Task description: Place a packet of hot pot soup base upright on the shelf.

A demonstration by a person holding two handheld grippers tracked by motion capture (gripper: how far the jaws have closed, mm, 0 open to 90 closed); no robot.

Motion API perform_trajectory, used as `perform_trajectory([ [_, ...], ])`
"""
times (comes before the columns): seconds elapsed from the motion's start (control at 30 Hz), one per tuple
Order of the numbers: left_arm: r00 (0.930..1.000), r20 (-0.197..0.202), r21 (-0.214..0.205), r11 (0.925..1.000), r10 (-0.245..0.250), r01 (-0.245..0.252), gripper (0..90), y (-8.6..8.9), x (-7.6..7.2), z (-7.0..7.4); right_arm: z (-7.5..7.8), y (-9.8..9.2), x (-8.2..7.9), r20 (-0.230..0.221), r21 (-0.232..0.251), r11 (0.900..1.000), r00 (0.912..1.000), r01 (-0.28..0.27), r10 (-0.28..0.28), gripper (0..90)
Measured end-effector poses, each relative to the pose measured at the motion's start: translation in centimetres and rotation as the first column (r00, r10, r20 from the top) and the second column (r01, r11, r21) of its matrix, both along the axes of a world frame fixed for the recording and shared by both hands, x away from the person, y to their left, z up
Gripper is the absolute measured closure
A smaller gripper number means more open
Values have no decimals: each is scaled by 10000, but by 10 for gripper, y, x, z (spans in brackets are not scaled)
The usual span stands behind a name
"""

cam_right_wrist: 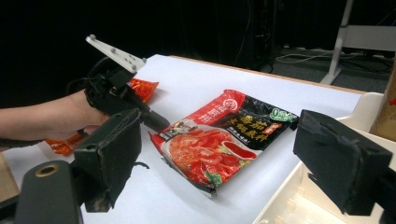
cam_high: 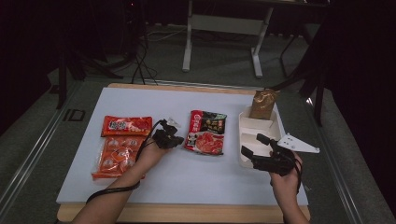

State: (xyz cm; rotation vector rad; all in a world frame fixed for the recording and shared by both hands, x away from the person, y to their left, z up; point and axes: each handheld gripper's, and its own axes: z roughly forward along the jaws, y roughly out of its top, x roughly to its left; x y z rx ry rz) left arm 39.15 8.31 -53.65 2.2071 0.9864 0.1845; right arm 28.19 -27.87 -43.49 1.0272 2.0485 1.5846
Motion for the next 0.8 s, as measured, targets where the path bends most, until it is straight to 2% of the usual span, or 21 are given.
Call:
perform_trajectory([
  [0.1,9996,-136,14,9997,-260,261,895,-4,0,-4,-1,-1,0,-44,14,10000,10000,-38,38,151],
  [0.4,9985,-284,-148,9989,-458,454,896,-9,-5,-4,-2,-1,-1,-105,-11,10000,9999,-21,21,151],
  [0.8,9955,-447,-26,9965,-837,836,895,-22,-11,-4,-2,0,-1,40,-150,9999,10000,-82,82,160],
])
